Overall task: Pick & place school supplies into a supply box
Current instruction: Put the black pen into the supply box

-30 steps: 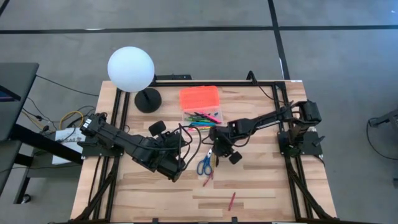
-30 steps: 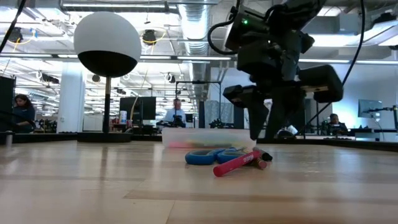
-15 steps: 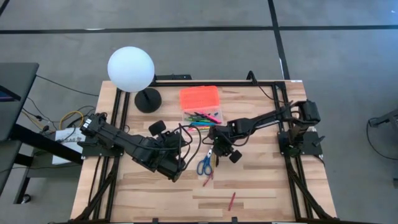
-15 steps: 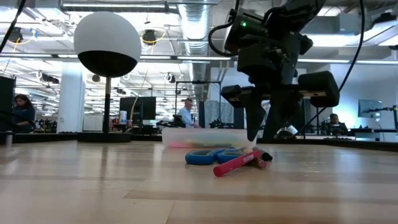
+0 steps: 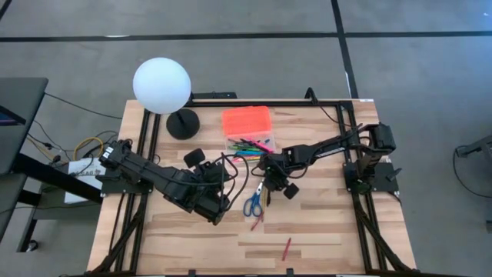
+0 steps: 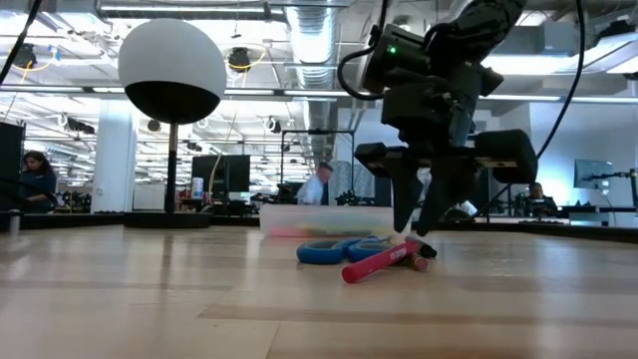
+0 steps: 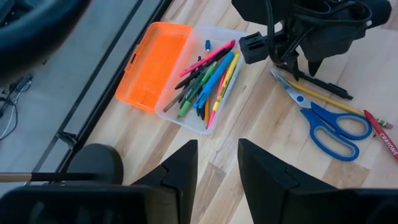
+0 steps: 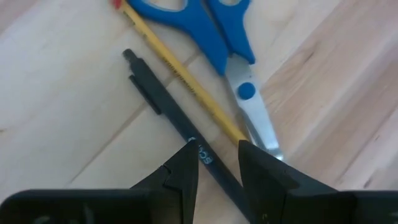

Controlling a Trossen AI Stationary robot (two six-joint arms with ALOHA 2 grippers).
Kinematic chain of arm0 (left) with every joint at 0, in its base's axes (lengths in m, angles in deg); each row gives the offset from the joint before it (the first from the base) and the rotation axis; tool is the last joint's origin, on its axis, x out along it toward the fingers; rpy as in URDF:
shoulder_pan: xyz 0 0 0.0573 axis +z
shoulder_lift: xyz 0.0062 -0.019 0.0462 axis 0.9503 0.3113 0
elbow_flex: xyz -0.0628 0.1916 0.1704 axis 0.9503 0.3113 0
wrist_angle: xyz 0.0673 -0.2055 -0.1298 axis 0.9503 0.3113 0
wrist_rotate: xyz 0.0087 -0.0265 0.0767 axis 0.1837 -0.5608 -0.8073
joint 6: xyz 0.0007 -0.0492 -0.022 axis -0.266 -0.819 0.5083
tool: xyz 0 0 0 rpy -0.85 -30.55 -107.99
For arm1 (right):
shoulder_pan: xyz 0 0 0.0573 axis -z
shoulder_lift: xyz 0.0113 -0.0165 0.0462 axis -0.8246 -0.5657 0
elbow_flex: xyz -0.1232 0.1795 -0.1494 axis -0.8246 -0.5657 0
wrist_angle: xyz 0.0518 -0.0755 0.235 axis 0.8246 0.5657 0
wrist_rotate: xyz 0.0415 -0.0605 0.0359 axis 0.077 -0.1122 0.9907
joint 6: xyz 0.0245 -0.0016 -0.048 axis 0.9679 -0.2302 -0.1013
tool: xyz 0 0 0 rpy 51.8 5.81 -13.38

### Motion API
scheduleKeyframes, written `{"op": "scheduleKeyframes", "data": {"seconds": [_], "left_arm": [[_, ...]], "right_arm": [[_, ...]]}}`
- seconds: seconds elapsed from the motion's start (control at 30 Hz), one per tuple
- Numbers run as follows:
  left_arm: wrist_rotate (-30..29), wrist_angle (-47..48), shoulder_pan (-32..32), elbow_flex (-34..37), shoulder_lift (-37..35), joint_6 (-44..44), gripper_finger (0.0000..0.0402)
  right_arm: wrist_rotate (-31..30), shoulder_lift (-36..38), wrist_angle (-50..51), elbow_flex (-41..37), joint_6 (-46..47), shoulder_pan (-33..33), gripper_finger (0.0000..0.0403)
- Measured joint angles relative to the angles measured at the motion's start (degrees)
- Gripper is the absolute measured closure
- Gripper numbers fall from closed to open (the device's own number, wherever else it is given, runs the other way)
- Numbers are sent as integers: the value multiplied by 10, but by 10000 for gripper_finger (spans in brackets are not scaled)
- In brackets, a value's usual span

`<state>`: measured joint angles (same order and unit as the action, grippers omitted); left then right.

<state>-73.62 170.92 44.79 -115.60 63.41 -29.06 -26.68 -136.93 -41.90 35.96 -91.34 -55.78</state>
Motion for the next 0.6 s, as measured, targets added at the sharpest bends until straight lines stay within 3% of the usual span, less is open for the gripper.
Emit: {"op": "scheduleKeyframes", "data": {"seconds": [0.6], "left_arm": [[-9,0,1,0,0,2,292]], "right_arm": [[1,0,-1,0,-9,-5,296]]}}
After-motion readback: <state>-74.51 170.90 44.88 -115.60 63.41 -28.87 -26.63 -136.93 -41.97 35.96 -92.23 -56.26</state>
